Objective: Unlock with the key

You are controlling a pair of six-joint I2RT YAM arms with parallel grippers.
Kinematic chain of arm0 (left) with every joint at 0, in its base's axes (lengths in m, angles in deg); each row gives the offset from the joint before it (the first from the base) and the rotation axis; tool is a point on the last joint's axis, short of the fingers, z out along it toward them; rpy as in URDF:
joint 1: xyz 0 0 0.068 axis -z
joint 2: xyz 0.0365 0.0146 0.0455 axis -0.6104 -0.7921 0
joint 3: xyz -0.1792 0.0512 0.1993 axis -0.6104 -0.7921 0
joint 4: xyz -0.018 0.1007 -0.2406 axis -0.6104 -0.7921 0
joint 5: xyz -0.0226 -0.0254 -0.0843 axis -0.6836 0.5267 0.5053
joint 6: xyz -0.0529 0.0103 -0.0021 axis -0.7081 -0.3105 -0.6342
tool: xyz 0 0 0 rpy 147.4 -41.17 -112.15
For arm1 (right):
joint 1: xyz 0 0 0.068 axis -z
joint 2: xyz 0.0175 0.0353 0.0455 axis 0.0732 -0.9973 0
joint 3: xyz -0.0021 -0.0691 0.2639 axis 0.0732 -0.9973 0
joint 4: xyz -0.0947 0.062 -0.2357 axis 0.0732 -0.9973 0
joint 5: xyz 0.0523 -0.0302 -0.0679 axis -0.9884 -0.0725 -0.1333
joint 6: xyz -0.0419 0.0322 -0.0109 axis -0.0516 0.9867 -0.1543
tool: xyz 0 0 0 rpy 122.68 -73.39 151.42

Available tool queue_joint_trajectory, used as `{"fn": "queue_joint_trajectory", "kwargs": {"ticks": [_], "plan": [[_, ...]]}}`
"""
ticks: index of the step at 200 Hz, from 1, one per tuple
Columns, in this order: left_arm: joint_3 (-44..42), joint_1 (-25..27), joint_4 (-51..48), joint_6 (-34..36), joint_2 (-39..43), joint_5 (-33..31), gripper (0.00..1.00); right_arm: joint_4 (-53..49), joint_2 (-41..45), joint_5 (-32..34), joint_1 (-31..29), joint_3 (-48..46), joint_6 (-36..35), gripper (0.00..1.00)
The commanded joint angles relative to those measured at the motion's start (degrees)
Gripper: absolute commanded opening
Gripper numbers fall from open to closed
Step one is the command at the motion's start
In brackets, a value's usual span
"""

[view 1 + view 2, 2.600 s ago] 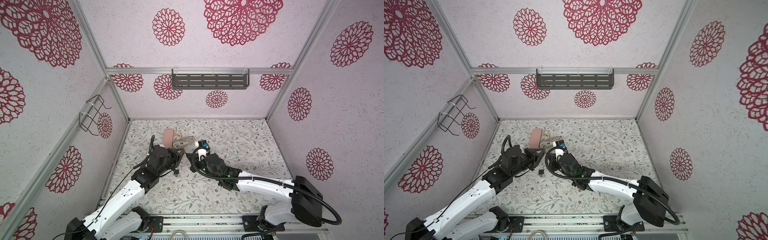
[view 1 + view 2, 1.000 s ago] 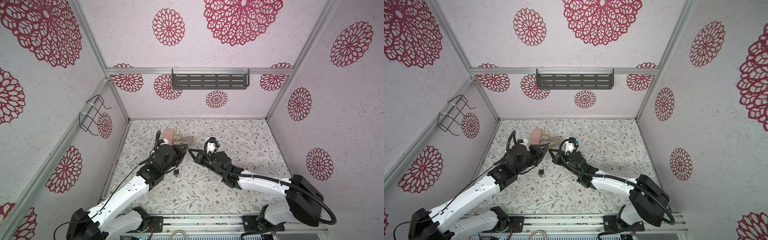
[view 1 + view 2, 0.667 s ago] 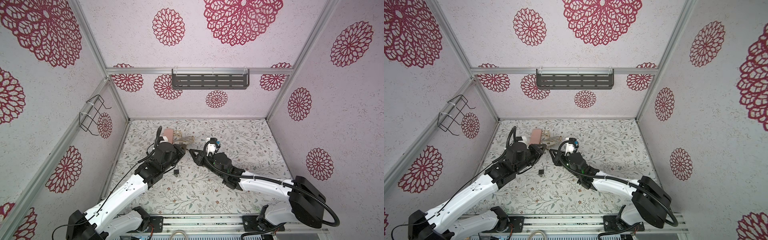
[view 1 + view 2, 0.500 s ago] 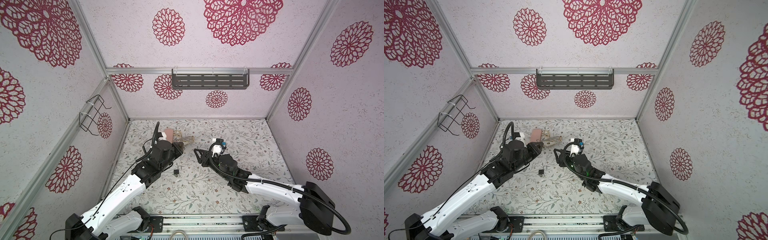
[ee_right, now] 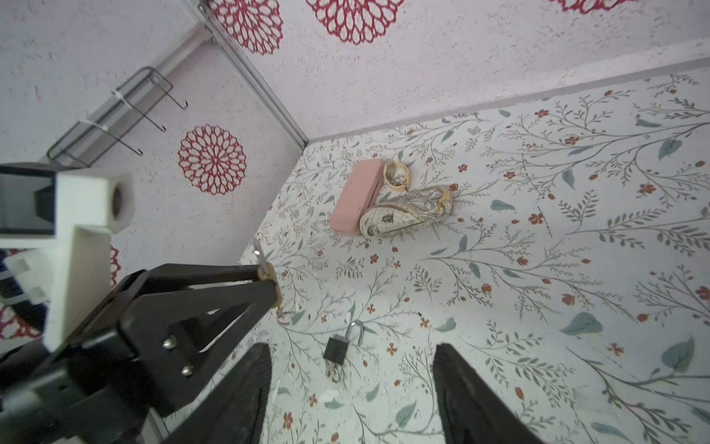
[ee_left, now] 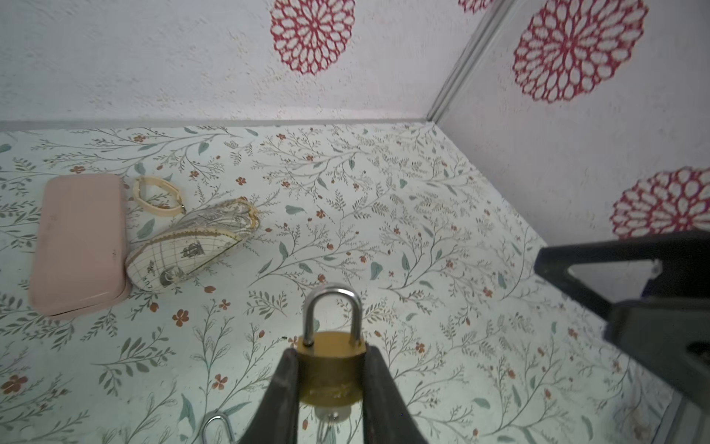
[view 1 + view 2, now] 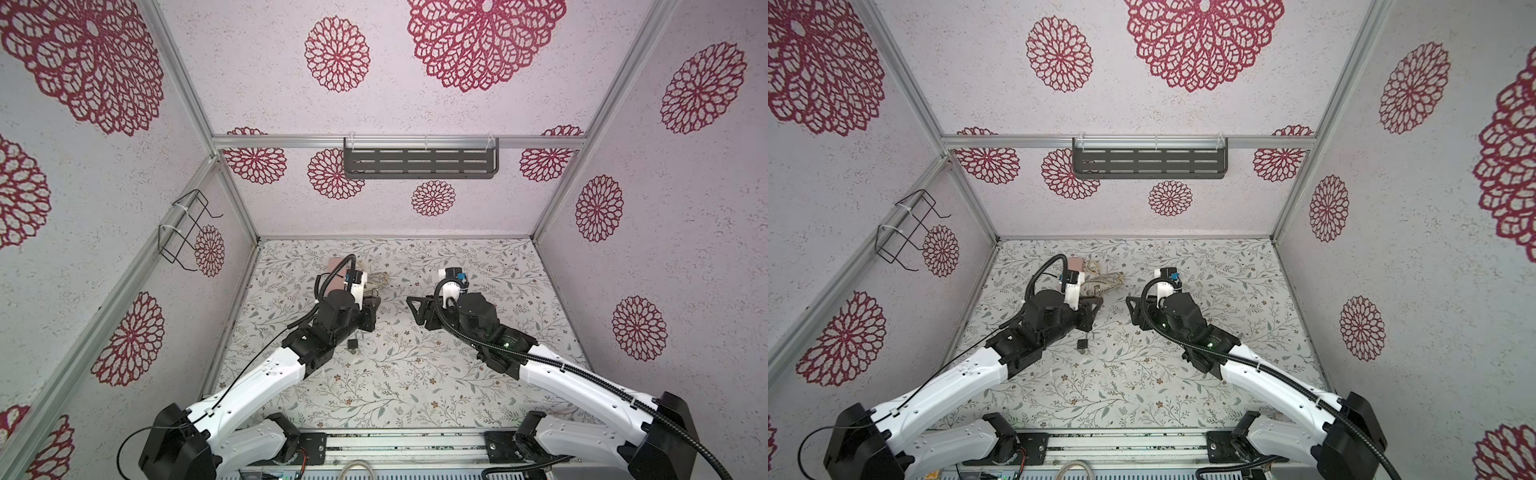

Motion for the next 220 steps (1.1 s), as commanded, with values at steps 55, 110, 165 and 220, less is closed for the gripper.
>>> {"fn": "queue_joint_trajectory", "kwargs": {"ticks": [55, 110, 165, 220], "plan": [[-5.0, 4.3, 19.4, 12.2, -4.3, 3.3, 0.0, -21.2, -2.8, -4.3, 0.9, 12.3, -8.9, 0.74], [-5.2, 5.3, 20.4, 12.7, -5.1, 2.6, 0.0, -25.9, -10.1, -2.6, 0.9, 20.4, -11.3, 0.75], [-5.6, 6.1, 20.1, 13.7, -4.6, 2.0, 0.0, -27.5, -16.7, 0.5, 0.9, 26.0, -12.5, 0.76], [-6.7, 6.6, 21.4, 13.9, -4.2, 1.6, 0.0, -31.8, -20.5, 4.9, 1.0, 30.7, -12.3, 0.76]]}}
